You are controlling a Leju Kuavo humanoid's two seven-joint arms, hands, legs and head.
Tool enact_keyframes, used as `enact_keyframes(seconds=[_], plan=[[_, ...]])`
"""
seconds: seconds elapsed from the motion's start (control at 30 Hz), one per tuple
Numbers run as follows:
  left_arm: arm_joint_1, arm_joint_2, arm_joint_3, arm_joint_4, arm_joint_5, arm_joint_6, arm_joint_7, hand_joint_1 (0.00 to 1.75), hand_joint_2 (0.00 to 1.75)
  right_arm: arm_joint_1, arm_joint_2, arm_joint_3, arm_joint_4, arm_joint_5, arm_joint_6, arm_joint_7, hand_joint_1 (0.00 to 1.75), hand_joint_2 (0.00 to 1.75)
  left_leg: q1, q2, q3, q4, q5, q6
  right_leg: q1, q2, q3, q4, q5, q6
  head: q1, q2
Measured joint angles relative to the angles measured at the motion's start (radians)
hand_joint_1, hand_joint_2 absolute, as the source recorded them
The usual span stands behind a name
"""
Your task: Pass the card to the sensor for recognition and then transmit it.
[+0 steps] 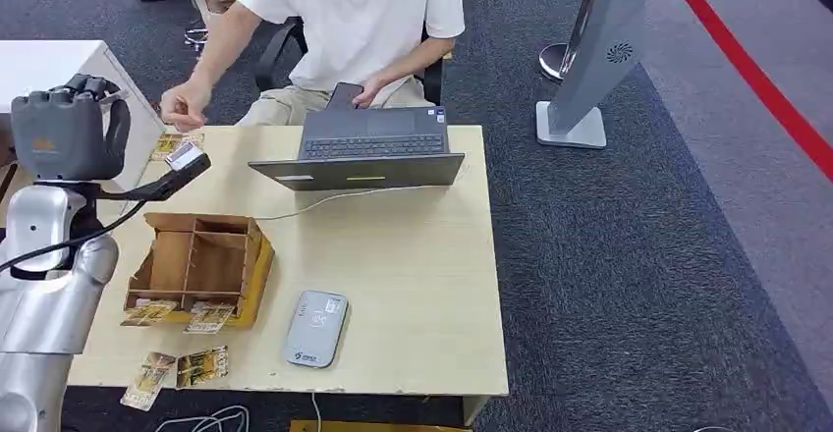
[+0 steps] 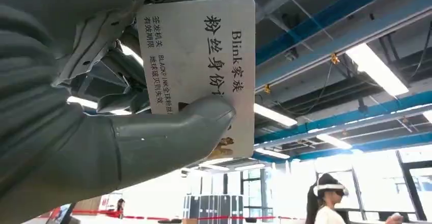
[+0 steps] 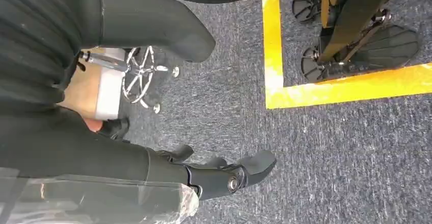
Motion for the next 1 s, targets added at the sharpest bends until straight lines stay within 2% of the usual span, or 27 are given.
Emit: enact_keyframes(seconds=[0.1, 0.17, 0.27, 0.4, 0.53, 0.73, 1.0], plan=[[0.008, 0.0, 0.0, -0.011, 0.004, 0.001, -0.002, 1.75, 1.75, 0.0, 0.001, 0.0, 0.0, 0.0, 0.0, 0.001, 0.0, 1.75, 0.0, 0.0, 0.0, 0.0, 0.0, 0.0, 0.0, 0.0, 0.0, 0.0, 0.0, 0.0, 0.0, 0.0], [0.026, -0.006, 0.0, -0.036, 0.029, 0.01, -0.022, 1.75, 1.75, 0.0, 0.001, -0.001, 0.0, 0.0, 0.0, 0.006, 0.0, 1.75, 0.0, 0.0, 0.0, 0.0, 0.0, 0.0, 0.0, 0.0, 0.0, 0.0, 0.0, 0.0, 0.0, 0.0], [0.129, -0.028, -0.004, -0.156, 0.048, 0.045, -0.038, 1.75, 1.75, 0.002, 0.003, -0.007, 0.0, -0.004, -0.005, 0.014, 0.0, 1.75, 0.0, 0.001, 0.0, 0.0, 0.0, 0.0, 0.0, 0.002, 0.0, 0.0, 0.0, 0.0, -0.001, 0.0], [0.293, -0.054, -0.048, -0.327, 0.044, 0.111, -0.043, 1.75, 1.75, 0.003, 0.008, -0.02, 0.0, -0.016, -0.009, 0.012, 0.0, 1.75, 0.0, 0.002, -0.001, 0.0, -0.002, 0.0, 0.0, 0.002, -0.001, -0.001, -0.001, 0.0, 0.0, 0.0], [0.409, -0.066, -0.114, -0.423, 0.036, 0.146, -0.043, 1.75, 1.75, 0.004, 0.008, -0.029, 0.0, -0.022, -0.01, 0.01, 0.0, 1.75, -0.001, 0.001, -0.001, 0.0, -0.003, 0.001, -0.001, 0.001, -0.001, -0.001, -0.001, 0.002, 0.001, 0.0], [0.544, -0.088, -0.189, -0.433, 0.06, 0.165, -0.033, 1.75, 1.75, 0.004, 0.013, -0.042, 0.0, -0.018, -0.01, 0.015, 0.0, 1.75, -0.001, 0.001, 0.0, 0.0, -0.002, 0.001, -0.001, 0.001, 0.0, -0.001, -0.001, 0.002, 0.0, 0.0], [0.583, -0.137, -0.225, -0.348, 0.092, 0.137, -0.054, 1.75, 1.75, 0.003, 0.014, -0.042, 0.0, -0.005, -0.01, 0.018, 0.0, 1.75, 0.0, 0.0, -0.001, 0.0, -0.002, 0.001, -0.001, -0.001, 0.0, -0.001, -0.001, 0.002, 0.0, 0.0]])
